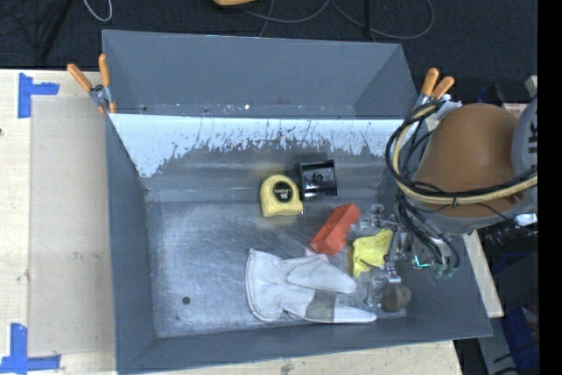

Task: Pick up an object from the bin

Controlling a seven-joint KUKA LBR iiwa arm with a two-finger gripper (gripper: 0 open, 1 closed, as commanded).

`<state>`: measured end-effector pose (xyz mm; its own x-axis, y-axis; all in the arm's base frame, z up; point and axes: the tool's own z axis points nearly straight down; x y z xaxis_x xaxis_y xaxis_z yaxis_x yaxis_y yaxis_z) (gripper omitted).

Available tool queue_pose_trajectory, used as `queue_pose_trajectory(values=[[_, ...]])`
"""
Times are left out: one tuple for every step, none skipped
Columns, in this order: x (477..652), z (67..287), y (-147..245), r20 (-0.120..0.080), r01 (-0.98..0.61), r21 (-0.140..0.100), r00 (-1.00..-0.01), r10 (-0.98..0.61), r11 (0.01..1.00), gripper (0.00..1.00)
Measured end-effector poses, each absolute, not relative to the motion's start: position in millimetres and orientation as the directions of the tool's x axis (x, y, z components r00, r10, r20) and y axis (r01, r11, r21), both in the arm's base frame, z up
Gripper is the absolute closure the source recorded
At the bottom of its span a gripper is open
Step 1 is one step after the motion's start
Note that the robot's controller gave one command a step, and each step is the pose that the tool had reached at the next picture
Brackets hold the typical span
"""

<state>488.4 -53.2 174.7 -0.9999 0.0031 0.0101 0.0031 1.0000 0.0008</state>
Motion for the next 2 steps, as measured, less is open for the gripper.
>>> queue_pose_trajectory(values=[[490.2, 178.7, -53.0, 0.002, 0.001, 0.000, -1.000, 0.001, 1.000, 0.00], [537.9, 74.7, -93.4, 0.001, 0.167, 0.006, -0.986, 0.167, 0.986, 1.00]])
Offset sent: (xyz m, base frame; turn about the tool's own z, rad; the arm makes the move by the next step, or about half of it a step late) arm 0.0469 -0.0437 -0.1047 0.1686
